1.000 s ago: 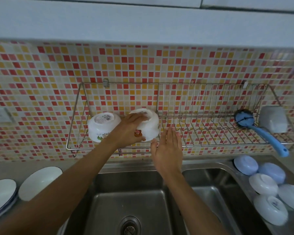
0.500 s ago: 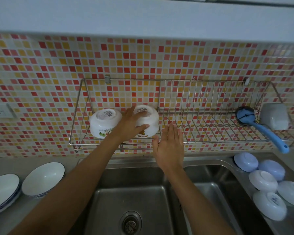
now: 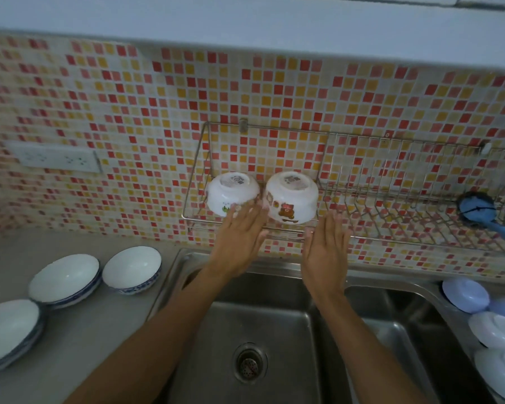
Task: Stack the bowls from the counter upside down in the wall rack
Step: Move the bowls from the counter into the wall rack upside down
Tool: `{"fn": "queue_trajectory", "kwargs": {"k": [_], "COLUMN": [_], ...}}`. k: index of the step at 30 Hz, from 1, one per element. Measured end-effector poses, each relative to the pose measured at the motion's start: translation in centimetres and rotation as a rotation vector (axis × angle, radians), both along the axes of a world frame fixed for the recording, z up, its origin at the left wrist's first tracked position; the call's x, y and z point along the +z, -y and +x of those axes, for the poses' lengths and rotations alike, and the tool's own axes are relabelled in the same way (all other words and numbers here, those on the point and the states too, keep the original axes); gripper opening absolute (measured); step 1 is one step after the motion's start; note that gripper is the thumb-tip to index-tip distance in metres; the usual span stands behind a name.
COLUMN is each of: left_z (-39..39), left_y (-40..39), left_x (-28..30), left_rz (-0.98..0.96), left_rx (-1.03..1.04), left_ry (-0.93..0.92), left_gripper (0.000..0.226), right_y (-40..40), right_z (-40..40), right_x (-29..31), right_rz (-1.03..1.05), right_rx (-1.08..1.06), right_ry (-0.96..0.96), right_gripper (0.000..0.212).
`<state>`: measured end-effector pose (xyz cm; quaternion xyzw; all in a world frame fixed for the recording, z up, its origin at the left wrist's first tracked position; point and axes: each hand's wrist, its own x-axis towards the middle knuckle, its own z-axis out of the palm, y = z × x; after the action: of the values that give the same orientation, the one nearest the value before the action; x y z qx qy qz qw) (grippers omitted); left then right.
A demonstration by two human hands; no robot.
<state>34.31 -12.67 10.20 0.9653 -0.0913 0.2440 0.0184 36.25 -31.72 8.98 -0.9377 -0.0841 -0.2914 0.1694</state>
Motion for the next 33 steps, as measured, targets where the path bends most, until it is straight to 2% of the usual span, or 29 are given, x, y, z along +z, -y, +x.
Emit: {"fn": "queue_trajectory", "kwargs": {"k": [4, 7, 13, 18, 23, 29, 33], "left_z": [-4.7, -8.6, -18.2, -26.3, -30.7, -31.3, -30.9], "left_y": [-3.6, -6.9, -17.3, -26.6, -34.0, -39.5, -41.6], "left_x": [-2.4, -4.4, -8.2, -10.0, -11.8, -14.6, -16.3], "left_rz": [-0.114, -0.202, -0.334, -0.409, -0.601, -1.101, -1.227], "left_rx": [0.029, 0.16, 0.511, 0.783, 0.933, 1.016, 1.019], "left_ry": [-0.053, -0.121, -0.21, -0.23, -0.24, -0.229, -0.284], "left_gripper": [0.052, 0.058, 0.066, 0.08, 0.071, 0.057, 0.052], "right_y": [-3.5, -7.6, -19.2, -29.4, -37.7, -45.3, -48.4], "right_z": [-3.3, -5.7, -11.7, -16.7, -20.4, -21.5, -21.7], "right_x": [-1.8, -3.7, -8.2, -10.4, -11.0, -12.2, -13.1], "right_rz": [0.014, 0.009, 0.023, 0.042, 0.128, 0.205, 0.293], "right_rx": [0.149, 0.263, 0.613, 0.755, 0.757, 0.674, 0.621], "right_ry": [-0.017, -0.061, -0.309, -0.601, -0.808, -1.018, -1.12], "right_gripper": [0.069, 0.072, 0.072, 0.066, 0.056, 0.058, 0.054]}}
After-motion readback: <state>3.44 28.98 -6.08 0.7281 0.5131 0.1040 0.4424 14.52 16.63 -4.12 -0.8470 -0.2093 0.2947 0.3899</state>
